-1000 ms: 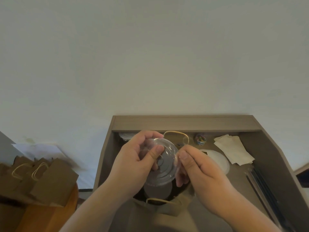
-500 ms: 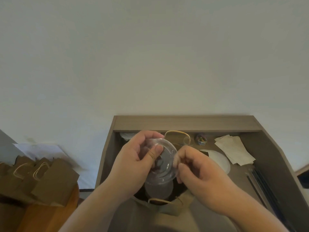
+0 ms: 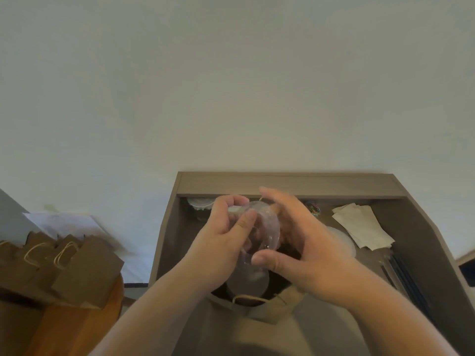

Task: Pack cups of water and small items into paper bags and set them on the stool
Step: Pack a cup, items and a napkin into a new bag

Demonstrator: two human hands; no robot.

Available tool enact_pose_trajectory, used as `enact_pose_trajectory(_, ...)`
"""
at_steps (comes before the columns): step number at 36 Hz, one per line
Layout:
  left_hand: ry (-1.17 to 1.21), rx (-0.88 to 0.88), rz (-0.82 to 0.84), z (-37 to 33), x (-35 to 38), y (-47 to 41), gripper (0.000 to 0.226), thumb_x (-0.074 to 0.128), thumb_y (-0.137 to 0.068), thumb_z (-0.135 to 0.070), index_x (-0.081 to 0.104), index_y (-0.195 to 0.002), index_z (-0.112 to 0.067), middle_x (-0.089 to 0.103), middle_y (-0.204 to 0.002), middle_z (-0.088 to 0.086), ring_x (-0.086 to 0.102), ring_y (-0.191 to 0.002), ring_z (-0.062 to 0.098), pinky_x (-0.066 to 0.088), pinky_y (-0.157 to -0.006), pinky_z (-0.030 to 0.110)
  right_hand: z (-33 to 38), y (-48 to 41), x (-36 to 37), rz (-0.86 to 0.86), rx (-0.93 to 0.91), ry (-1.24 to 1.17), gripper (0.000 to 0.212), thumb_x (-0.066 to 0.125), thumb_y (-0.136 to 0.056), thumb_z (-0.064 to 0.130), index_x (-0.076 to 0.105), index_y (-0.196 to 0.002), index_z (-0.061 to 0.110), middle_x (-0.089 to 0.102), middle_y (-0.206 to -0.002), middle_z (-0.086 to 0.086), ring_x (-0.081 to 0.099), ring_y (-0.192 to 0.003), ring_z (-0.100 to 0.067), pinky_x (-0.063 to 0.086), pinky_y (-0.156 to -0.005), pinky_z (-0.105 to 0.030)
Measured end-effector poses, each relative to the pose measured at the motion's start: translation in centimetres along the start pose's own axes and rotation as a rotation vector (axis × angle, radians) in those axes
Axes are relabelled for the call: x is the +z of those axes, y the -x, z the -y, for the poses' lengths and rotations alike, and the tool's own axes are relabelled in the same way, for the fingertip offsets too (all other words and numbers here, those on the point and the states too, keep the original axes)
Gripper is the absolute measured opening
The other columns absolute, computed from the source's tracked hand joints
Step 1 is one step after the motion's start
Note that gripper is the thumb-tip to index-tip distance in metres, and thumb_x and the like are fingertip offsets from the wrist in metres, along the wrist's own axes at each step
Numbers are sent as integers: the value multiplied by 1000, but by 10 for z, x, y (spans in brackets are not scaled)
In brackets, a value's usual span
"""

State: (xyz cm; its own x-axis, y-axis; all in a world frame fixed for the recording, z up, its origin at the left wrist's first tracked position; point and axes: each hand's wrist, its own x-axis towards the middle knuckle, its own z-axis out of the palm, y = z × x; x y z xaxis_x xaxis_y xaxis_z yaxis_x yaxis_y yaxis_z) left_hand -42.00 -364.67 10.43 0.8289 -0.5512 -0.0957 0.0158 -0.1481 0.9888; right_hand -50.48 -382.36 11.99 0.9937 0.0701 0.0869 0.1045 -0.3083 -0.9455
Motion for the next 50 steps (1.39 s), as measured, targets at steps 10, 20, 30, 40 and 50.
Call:
enact_pose_trajectory(10, 457, -198, 144, -9, 0, 0, 42, 54, -101, -45, 61, -133, -19, 59, -96, 7, 57, -73, 16, 51, -67, 29, 10, -16, 1, 53, -35, 404, 107, 85, -78, 57, 14, -158, 61, 47, -148, 30, 43, -141, 4, 42, -117, -28)
enact_pose_trajectory(20, -94, 48, 61, -2, -20, 3, 35, 48, -102, -50, 61, -131, -34, 74, -113, -11, 73, -103, 12, 60, -94, 42, 14, -20, -8, 39, 32, 397, 102, 83, -84, 47, 18, -162, 51, 54, -143, 25, 57, -132, 1, 51, -112, -30)
enact_pose_trajectory(30, -699, 197, 15, 23, -52, 7, 14, 61, -102, -34, 70, -107, -43, 64, -102, -30, 53, -111, -2, 41, -94, 14, 35, -42, 30, 530, 500, 1125, 80, 71, -77, 72, 38, -139, 34, 59, -117, 12, 61, -99, -13, 53, -79, -28)
enact_pose_trajectory(40, -700, 287, 78, 51, -64, 5, 29, 58, -103, -18, 72, -112, -42, 59, -126, -33, 39, -132, -12, 31, -122, 26, -36, -90, 77, 770, 703, 1311, 56, 65, -100, 35, 49, -148, 12, 59, -140, -13, 61, -126, -34, 53, -97, -40)
enact_pose_trajectory(50, -657, 346, 79, 66, -68, 5, 25, 60, -102, -23, 72, -113, -42, 56, -131, -32, 43, -134, -5, 37, -115, 20, -112, -95, 89, 825, 677, 1326, 80, 54, -91, 57, 34, -155, 14, 47, -143, -15, 53, -118, -40, 53, -99, -54)
